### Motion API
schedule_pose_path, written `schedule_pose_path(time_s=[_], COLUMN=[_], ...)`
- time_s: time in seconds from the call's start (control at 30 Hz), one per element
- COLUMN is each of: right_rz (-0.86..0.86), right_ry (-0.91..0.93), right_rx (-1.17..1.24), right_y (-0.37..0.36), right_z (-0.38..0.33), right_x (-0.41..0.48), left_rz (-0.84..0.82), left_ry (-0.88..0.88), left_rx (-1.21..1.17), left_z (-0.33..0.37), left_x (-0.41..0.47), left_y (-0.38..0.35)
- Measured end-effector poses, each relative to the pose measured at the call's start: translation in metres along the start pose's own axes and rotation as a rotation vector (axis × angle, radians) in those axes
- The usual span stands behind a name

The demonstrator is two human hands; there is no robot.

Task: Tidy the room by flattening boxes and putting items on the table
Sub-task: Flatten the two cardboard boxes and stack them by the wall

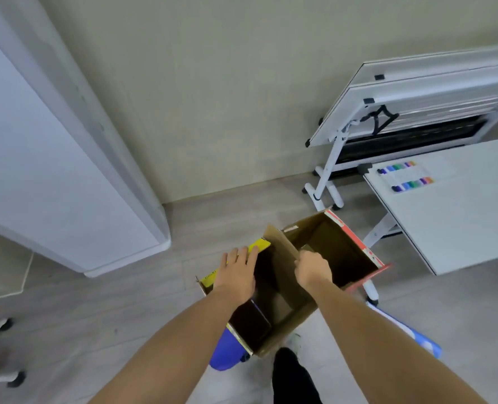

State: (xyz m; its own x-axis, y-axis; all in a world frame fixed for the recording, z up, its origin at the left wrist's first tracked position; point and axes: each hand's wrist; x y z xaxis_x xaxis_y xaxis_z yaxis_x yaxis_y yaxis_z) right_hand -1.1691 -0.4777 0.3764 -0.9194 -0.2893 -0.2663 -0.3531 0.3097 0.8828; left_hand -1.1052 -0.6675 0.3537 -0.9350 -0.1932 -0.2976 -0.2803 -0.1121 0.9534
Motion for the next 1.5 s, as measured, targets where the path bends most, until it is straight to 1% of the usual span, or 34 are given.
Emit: schedule_pose_path(time_s=[0.07,0.2,0.27,0.43,0.6,0.7,0.87,0.93,1.03,1.17,1.33,1.4,1.5], right_rz=[-0.006,-0.041,-0.048,-0.092,-0.094,-0.096,-0.105,-0.107,-0.127,-0.151,-0.177,-0.176,-0.175], right_ry=[0.009,0.010,0.024,0.059,0.068,0.062,-0.043,-0.064,-0.085,-0.119,-0.134,-0.125,-0.128], right_rx=[0.006,0.032,0.042,0.024,0.027,0.021,0.075,0.078,0.105,0.122,0.138,0.154,0.161], right_y=[0.010,0.033,0.044,0.064,0.067,0.063,0.045,0.037,0.018,-0.025,-0.101,-0.135,-0.180], right_z=[0.001,0.002,-0.001,-0.017,-0.050,-0.067,-0.104,-0.121,-0.139,-0.146,-0.149,-0.150,-0.145], right_x=[0.038,0.112,0.149,0.234,0.318,0.369,0.473,0.507,0.558,0.619,0.687,0.714,0.757], left_rz=[0.002,-0.059,-0.064,-0.114,-0.132,-0.157,-0.174,-0.176,-0.192,-0.234,-0.174,-0.141,-0.135], left_ry=[0.008,0.081,0.088,0.139,0.190,0.184,0.171,0.171,0.164,0.223,0.291,0.343,0.440], left_rx=[0.027,0.049,0.067,0.035,-0.018,-0.004,-0.024,-0.017,-0.015,-0.038,-0.001,-0.022,-0.056], left_z=[0.000,-0.004,-0.006,-0.018,-0.057,-0.081,-0.133,-0.151,-0.185,-0.219,-0.241,-0.251,-0.265], left_x=[0.034,0.097,0.128,0.200,0.278,0.327,0.436,0.467,0.513,0.563,0.607,0.624,0.648], left_y=[0.016,0.046,0.060,0.088,0.102,0.102,0.108,0.110,0.097,0.064,0.007,-0.020,-0.068])
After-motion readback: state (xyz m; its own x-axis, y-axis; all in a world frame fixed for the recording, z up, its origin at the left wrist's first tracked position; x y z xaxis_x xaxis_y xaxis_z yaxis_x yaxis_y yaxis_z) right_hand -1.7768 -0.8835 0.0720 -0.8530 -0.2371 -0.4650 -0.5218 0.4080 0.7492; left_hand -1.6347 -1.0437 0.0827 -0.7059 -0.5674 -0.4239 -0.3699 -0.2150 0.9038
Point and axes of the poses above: each hand's wrist, its own x-axis towards the middle knuckle, its own y-axis out of the back of the hand, z = x × y, and after that the axes turned 14 degrees about y, right-handed
